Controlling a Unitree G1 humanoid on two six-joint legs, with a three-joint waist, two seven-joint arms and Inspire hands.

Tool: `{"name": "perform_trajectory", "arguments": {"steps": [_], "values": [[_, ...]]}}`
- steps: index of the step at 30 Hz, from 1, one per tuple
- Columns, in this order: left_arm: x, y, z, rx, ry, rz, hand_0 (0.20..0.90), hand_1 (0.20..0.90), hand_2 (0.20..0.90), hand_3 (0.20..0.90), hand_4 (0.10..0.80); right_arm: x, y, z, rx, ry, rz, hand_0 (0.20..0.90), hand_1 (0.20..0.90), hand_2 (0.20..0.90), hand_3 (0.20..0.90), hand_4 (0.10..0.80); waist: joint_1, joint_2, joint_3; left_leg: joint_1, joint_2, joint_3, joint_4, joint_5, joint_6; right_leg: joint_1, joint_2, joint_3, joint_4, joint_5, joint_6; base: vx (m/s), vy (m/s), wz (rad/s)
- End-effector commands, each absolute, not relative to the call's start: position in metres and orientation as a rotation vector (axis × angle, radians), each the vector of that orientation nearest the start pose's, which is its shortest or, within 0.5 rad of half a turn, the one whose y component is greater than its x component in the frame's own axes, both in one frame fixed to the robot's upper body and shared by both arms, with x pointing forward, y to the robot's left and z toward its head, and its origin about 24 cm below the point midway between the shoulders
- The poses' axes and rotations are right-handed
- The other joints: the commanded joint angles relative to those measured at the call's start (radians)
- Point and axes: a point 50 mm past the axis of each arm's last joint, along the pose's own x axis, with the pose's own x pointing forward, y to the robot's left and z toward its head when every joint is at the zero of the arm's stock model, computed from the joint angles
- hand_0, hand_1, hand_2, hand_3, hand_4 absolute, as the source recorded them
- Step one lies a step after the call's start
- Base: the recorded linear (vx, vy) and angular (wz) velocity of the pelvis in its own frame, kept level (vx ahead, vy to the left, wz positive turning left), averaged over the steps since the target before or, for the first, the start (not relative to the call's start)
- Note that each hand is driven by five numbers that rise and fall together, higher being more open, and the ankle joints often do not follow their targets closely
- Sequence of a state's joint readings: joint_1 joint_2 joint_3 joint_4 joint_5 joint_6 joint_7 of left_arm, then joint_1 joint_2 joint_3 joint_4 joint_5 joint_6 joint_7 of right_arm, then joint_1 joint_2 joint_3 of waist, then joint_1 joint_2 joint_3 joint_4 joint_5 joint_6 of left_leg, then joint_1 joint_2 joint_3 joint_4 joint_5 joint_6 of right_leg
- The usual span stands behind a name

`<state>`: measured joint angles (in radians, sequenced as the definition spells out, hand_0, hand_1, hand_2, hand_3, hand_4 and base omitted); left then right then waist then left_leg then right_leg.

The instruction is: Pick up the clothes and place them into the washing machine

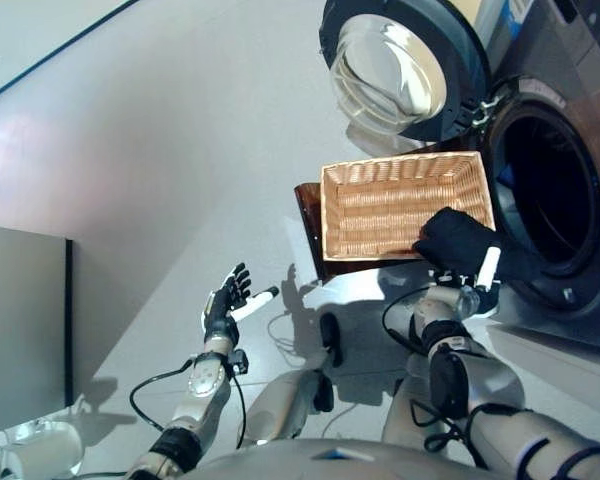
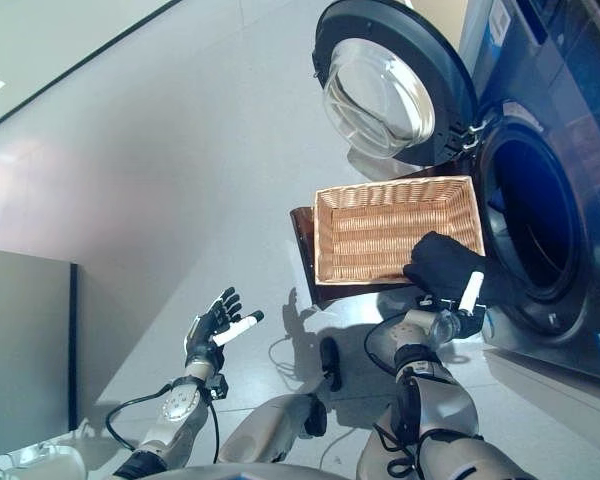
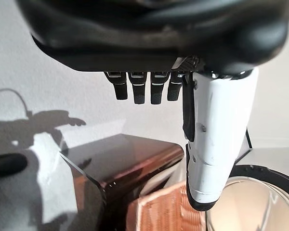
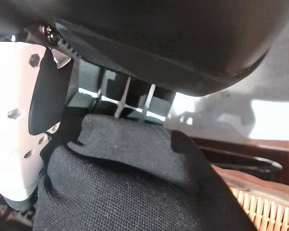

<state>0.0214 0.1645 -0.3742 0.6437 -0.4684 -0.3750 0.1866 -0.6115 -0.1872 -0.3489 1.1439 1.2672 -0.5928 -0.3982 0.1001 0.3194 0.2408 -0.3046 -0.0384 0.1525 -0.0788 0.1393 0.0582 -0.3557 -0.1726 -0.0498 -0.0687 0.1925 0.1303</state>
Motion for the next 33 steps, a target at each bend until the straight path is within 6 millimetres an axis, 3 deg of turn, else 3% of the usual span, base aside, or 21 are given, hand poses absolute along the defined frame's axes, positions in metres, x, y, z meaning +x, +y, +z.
{"name": "perform_trajectory", "arguments": {"steps": [1, 3, 4, 5, 6, 7, 8, 9, 10, 11, 12, 13, 15, 21, 22, 24, 28, 29, 30, 31, 33], "values": [[0.21, 0.153, -0.066, -0.174, 0.285, 0.092, 0.9, 0.9, 0.9, 0.9, 0.8, 0.326, -0.298, 0.056, 1.108, -0.273, -1.145, 0.2, 0.2, 0.2, 0.2, 0.3, 0.019, 0.014, -0.014, -0.065, -0.007, -0.045, 0.113, -0.067, -0.093, 0.009, -0.044, 0.004, 0.129, -0.138, 0.003, 0.052, -0.002, 0.01], [0.21, 0.157, -0.063, -0.177, 0.267, 0.098, 0.9, 0.9, 0.9, 0.9, 0.8, 0.332, -0.318, 0.096, 1.072, -0.41, -1.126, 0.2, 0.2, 0.2, 0.2, 0.3, 0.029, 0.026, -0.016, -0.064, -0.008, -0.05, 0.115, -0.074, -0.095, 0.005, -0.047, 0.001, 0.139, -0.151, 0.005, 0.0, 0.0, 0.0], [0.21, 0.157, -0.062, -0.179, 0.265, 0.097, 0.9, 0.9, 0.9, 0.9, 0.8, 0.332, -0.318, 0.098, 1.07, -0.411, -1.126, 0.2, 0.2, 0.2, 0.2, 0.3, 0.029, 0.028, -0.014, -0.069, -0.007, -0.049, 0.116, -0.067, -0.095, 0.001, -0.046, 0.002, 0.14, -0.144, 0.004, 0.034, -0.021, 0.02], [0.21, 0.161, -0.061, -0.173, 0.255, 0.099, 0.9, 0.9, 0.9, 0.9, 0.8, 0.333, -0.339, 0.141, 1.011, -0.545, -1.111, 0.2, 0.2, 0.2, 0.2, 0.3, 0.036, 0.033, -0.016, -0.067, -0.009, -0.055, 0.113, -0.071, -0.097, -0.001, -0.049, -0.002, 0.147, -0.156, 0.005, -0.024, -0.013, 0.03], [0.211, 0.16, -0.06, -0.175, 0.252, 0.098, 0.9, 0.9, 0.9, 0.9, 0.8, 0.333, -0.339, 0.144, 1.009, -0.547, -1.112, 0.2, 0.2, 0.2, 0.2, 0.3, 0.036, 0.036, -0.013, -0.072, -0.008, -0.054, 0.113, -0.064, -0.097, -0.006, -0.048, -0.002, 0.147, -0.149, 0.004, 0.025, -0.043, 0.04], [0.209, 0.166, -0.06, -0.163, 0.248, 0.096, 0.9, 0.9, 0.9, 0.9, 0.8, 0.33, -0.36, 0.196, 0.918, -0.688, -1.084, 0.2, 0.2, 0.2, 0.2, 0.3, 0.049, 0.035, -0.02, -0.073, -0.008, -0.059, 0.111, -0.068, -0.101, -0.014, -0.047, -0.005, 0.164, -0.168, 0.004, 0.0, 0.0, 0.0], [0.211, 0.165, -0.059, -0.168, 0.244, 0.094, 0.9, 0.9, 0.9, 0.9, 0.8, 0.331, -0.36, 0.2, 0.914, -0.692, -1.084, 0.2, 0.2, 0.2, 0.2, 0.3, 0.05, 0.04, -0.017, -0.079, -0.006, -0.058, 0.112, -0.061, -0.1, -0.021, -0.046, -0.004, 0.165, -0.161, 0.003, -0.024, -0.036, 0.05], [0.213, 0.167, -0.055, -0.164, 0.222, 0.092, 0.9, 0.9, 0.9, 0.9, 0.8, 0.326, -0.371, 0.237, 0.865, -0.787, -1.063, 0.2, 0.2, 0.2, 0.2, 0.3, 0.06, 0.043, -0.012, -0.089, -0.004, -0.058, 0.122, -0.059, -0.103, -0.038, -0.044, -0.004, 0.186, -0.168, 0.002, -0.047, -0.016, 0.05], [0.211, 0.175, -0.052, -0.154, 0.21, 0.099, 0.9, 0.9, 0.9, 0.9, 0.8, 0.31, -0.385, 0.297, 0.749, -0.939, -1.026, 0.2, 0.2, 0.2, 0.2, 0.3, 0.07, 0.037, -0.008, -0.1, -0.001, -0.06, 0.139, -0.07, -0.104, -0.076, -0.04, 0.006, 0.238, -0.188, -0.002, -0.048, -0.022, 0.03], [0.209, 0.181, -0.053, -0.148, 0.212, 0.112, 0.9, 0.9, 0.9, 0.9, 0.8, 0.301, -0.388, 0.329, 0.685, -1.008, -1.0, 0.2, 0.2, 0.2, 0.2, 0.3, 0.077, 0.032, -0.004, -0.112, 0.001, -0.06, 0.154, -0.073, -0.104, -0.101, -0.038, 0.011, 0.269, -0.197, -0.005, -0.031, -0.017, 0.01], [0.211, 0.178, -0.052, -0.161, 0.206, 0.111, 0.9, 0.9, 0.9, 0.9, 0.8, 0.301, -0.387, 0.336, 0.68, -1.016, -0.993, 0.9, 0.9, 0.9, 0.9, 0.8, 0.079, 0.038, -0.001, -0.123, 0.002, -0.055, 0.161, -0.076, -0.104, -0.117, -0.038, 0.018, 0.283, -0.203, -0.005, -0.061, -0.027, -0.08], [0.21, 0.187, -0.05, -0.149, 0.205, 0.136, 0.9, 0.9, 0.9, 0.9, 0.8, 0.297, -0.381, 0.366, 0.573, -1.058, -0.938, 0.9, 0.9, 0.9, 0.9, 0.8, 0.079, 0.015, 0.009, -0.144, 0.006, -0.059, 0.181, -0.079, -0.102, -0.157, -0.025, 0.035, 0.322, -0.209, -0.014, -0.035, -0.023, -0.08], [0.212, 0.189, -0.05, -0.156, 0.203, 0.156, 0.9, 0.9, 0.9, 0.9, 0.8, 0.297, -0.372, 0.382, 0.524, -1.085, -0.891, 0.9, 0.9, 0.9, 0.9, 0.8, 0.074, 0.006, 0.018, -0.167, 0.009, -0.055, 0.203, -0.087, -0.1, -0.192, -0.018, 0.051, 0.355, -0.219, -0.021, -0.035, -0.05, -0.04], [0.213, 0.193, -0.05, -0.201, 0.203, 0.208, 0.9, 0.9, 0.9, 0.9, 0.8, 0.32, -0.358, 0.355, 0.547, -0.98, -0.864, 0.9, 0.9, 0.9, 0.9, 0.8, 0.047, -0.028, 0.04, -0.236, 0.011, -0.077, 0.329, -0.146, -0.08, -0.255, 0.002, 0.088, 0.456, -0.255, -0.047, -0.013, -0.033, -0.08], [0.211, 0.194, -0.052, -0.213, 0.211, 0.224, 0.9, 0.9, 0.9, 0.9, 0.8, 0.333, -0.356, 0.335, 0.536, -0.881, -0.873, 0.9, 0.9, 0.9, 0.9, 0.8, 0.045, -0.033, 0.045, -0.249, 0.013, -0.073, 0.361, -0.161, -0.074, -0.263, 0.007, 0.095, 0.469, -0.257, -0.053, 0.0, 0.0, 0.0], [0.211, 0.194, -0.053, -0.215, 0.215, 0.225, 0.9, 0.9, 0.9, 0.9, 0.8, 0.338, -0.355, 0.326, 0.541, -0.839, -0.873, 0.9, 0.9, 0.9, 0.9, 0.8, 0.044, -0.034, 0.045, -0.252, 0.013, -0.073, 0.369, -0.168, -0.072, -0.265, 0.009, 0.098, 0.471, -0.258, -0.055, 0.005, 0.002, -0.17], [0.209, 0.192, -0.057, -0.224, 0.234, 0.226, 0.9, 0.9, 0.9, 0.9, 0.8, 0.354, -0.348, 0.282, 0.547, -0.692, -0.866, 0.9, 0.9, 0.9, 0.9, 0.8, 0.039, -0.031, 0.039, -0.235, 0.015, -0.067, 0.355, -0.17, -0.075, -0.245, 0.009, 0.091, 0.459, -0.259, -0.056, 0.022, 0.021, -0.03], [0.208, 0.19, -0.059, -0.225, 0.243, 0.225, 0.9, 0.9, 0.9, 0.9, 0.8, 0.36, -0.343, 0.257, 0.529, -0.615, -0.861, 0.9, 0.9, 0.9, 0.9, 0.8, 0.034, -0.03, 0.035, -0.219, 0.014, -0.065, 0.342, -0.166, -0.079, -0.232, 0.008, 0.087, 0.452, -0.256, -0.056, 0.023, 0.035, 0.0], [0.208, 0.19, -0.059, -0.224, 0.245, 0.225, 0.9, 0.9, 0.9, 0.9, 0.8, 0.359, -0.343, 0.257, 0.529, -0.614, -0.861, 0.9, 0.9, 0.9, 0.9, 0.8, 0.034, -0.031, 0.035, -0.217, 0.014, -0.066, 0.341, -0.165, -0.079, -0.23, 0.008, 0.087, 0.451, -0.256, -0.056, 0.022, 0.049, -0.02], [0.207, 0.189, -0.063, -0.226, 0.264, 0.233, 0.9, 0.9, 0.9, 0.9, 0.8, 0.364, -0.336, 0.226, 0.507, -0.517, -0.857, 0.9, 0.9, 0.9, 0.9, 0.8, 0.031, -0.033, 0.029, -0.2, 0.015, -0.063, 0.327, -0.162, -0.082, -0.212, 0.009, 0.082, 0.437, -0.252, -0.056, 0.0, 0.0, 0.0], [0.206, 0.187, -0.065, -0.223, 0.274, 0.231, 0.9, 0.9, 0.9, 0.9, 0.8, 0.368, -0.329, 0.208, 0.506, -0.462, -0.842, 0.9, 0.9, 0.9, 0.9, 0.8, 0.029, -0.037, 0.029, -0.189, 0.018, -0.061, 0.318, -0.159, -0.083, -0.198, 0.01, 0.077, 0.426, -0.248, -0.055, 0.0, 0.0, 0.0]]}}
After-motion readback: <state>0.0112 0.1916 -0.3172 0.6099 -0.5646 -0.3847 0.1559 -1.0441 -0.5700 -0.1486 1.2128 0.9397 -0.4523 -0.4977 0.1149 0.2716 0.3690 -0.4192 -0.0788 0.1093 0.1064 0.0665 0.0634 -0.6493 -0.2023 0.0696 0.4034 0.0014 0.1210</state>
